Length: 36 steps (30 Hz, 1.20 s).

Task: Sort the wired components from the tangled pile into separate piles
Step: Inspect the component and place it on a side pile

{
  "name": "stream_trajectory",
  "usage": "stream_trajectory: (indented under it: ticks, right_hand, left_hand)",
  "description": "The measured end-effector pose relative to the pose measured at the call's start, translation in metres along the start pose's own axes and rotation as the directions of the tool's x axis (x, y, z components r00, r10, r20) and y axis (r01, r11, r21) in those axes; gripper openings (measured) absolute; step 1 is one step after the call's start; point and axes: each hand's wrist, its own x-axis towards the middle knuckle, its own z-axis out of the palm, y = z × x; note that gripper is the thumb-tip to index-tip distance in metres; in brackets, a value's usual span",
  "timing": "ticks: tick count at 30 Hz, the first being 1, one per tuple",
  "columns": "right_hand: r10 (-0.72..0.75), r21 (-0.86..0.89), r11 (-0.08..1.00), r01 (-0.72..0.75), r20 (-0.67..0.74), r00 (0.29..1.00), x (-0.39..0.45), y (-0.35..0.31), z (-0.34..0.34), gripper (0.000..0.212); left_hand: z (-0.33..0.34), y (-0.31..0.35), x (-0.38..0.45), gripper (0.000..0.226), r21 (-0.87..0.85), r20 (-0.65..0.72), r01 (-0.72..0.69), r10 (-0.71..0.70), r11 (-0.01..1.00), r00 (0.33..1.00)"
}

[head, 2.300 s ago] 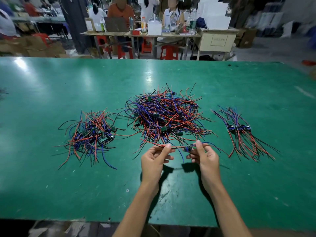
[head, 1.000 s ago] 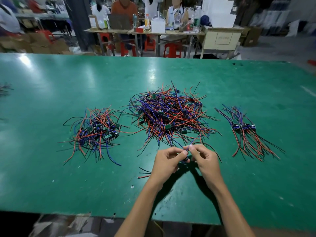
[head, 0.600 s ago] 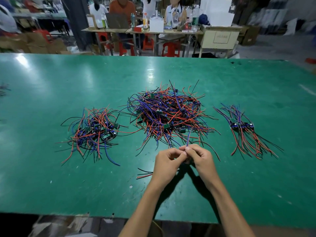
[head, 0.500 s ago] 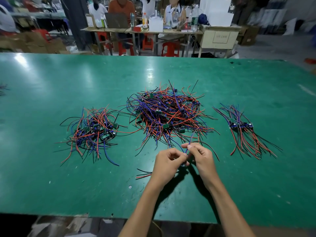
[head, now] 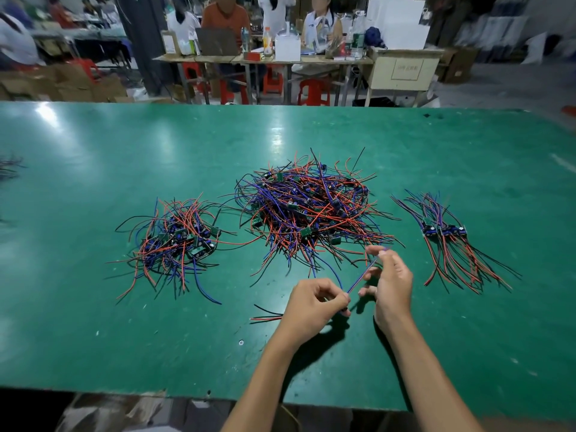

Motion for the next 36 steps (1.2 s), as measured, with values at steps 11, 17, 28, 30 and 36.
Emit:
stream_trajectory:
  ticks: [11,17,28,30,36]
  right_hand:
    - [-0.058,-0.046,0.996,0.076,0.315,0.947,-0.018,0.001,-0.009,0.021]
    - [-0.056,-0.09,0.992,0.09,0.329,0.943,-0.024,0.0,-0.009,0.019]
    - [-0.044,-0.002,0.999,0.047,0.312,0.949,-0.023,-0.005,-0.014,0.02]
    - [-0.044,0.014,0.999,0.041,0.337,0.941,-0.022,-0.005,-0.016,0.024]
    - [-0.043,0.09,0.996,0.008,0.387,0.921,-0.022,-0.006,-0.02,0.035]
  left_hand:
    - [-0.003,0.006,0.001,0.013,-0.117,0.026,0.051,-0.048,0.992,0.999]
    - [-0.026,0.018,0.0,0.03,-0.053,0.109,0.147,-0.14,0.988,0.984]
    - [-0.032,0.016,-0.011,0.01,0.091,-0.075,0.089,-0.082,0.992,0.994]
    - [-0.031,0.015,-0.013,0.01,0.127,-0.159,0.033,-0.013,0.991,0.987]
    - [-0.03,0.012,-0.015,0.012,0.169,-0.255,-0.064,0.106,0.983,0.961]
